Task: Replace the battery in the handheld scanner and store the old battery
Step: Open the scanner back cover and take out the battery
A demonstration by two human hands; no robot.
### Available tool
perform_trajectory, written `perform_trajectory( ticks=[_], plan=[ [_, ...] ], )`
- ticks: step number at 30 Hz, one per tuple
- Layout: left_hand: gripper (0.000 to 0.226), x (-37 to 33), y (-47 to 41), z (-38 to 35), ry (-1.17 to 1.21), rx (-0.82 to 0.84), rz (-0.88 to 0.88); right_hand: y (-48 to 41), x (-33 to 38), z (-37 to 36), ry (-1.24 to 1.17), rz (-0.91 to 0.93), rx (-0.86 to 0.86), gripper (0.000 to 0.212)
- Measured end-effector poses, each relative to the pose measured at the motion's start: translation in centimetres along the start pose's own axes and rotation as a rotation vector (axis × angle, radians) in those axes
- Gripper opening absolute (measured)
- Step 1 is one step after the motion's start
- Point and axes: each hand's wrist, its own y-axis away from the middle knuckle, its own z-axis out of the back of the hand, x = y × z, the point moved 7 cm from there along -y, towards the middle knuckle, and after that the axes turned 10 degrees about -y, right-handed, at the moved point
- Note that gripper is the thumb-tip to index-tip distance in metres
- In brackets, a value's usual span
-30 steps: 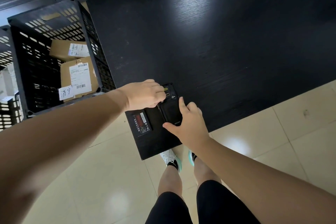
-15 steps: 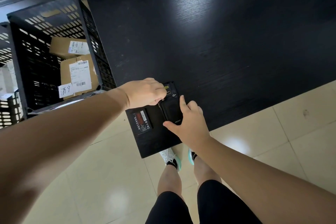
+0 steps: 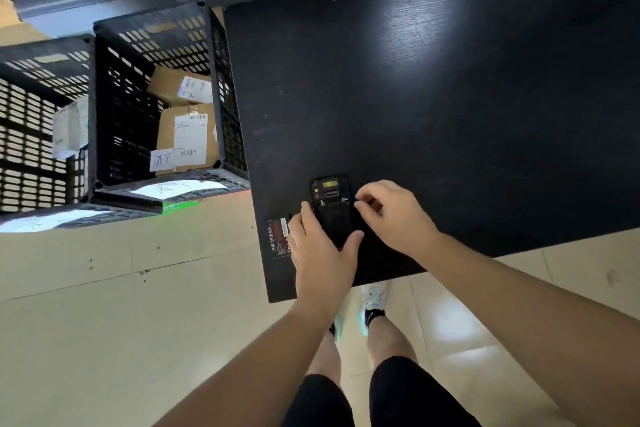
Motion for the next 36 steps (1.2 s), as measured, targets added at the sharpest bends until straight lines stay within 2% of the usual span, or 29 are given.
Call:
perform_trajectory(
  ticks=[4, 18, 28, 33, 36],
  plan=[
    [0.101, 0.1, 0.2, -1.5, 0.017, -0.008, 0.129, -1.4, 0.6, -0.9, 0.072, 0.134, 0.156, 0.013],
    [0.093, 0.1, 0.6, -2.3, -0.025, -0.010, 0.187, -3.2, 1.2, -1.0, 0.187, 0.337, 0.343, 0.007],
    [0.093, 0.0, 0.4, -2.3, -0.058, -0.015, 0.204, -3.7, 1.9, -1.0, 0.311, 0.523, 0.451, 0.025],
    [0.094, 0.2, 0.3, -2.5, -0.054, -0.021, 0.208, -4.0, 2.0, -1.0, 0.334, 0.568, 0.479, 0.023],
    [0.094, 0.3, 0.2, -2.5, -0.057, -0.024, 0.205, -4.3, 2.0, -1.5, 0.375, 0.621, 0.503, 0.010]
  ],
)
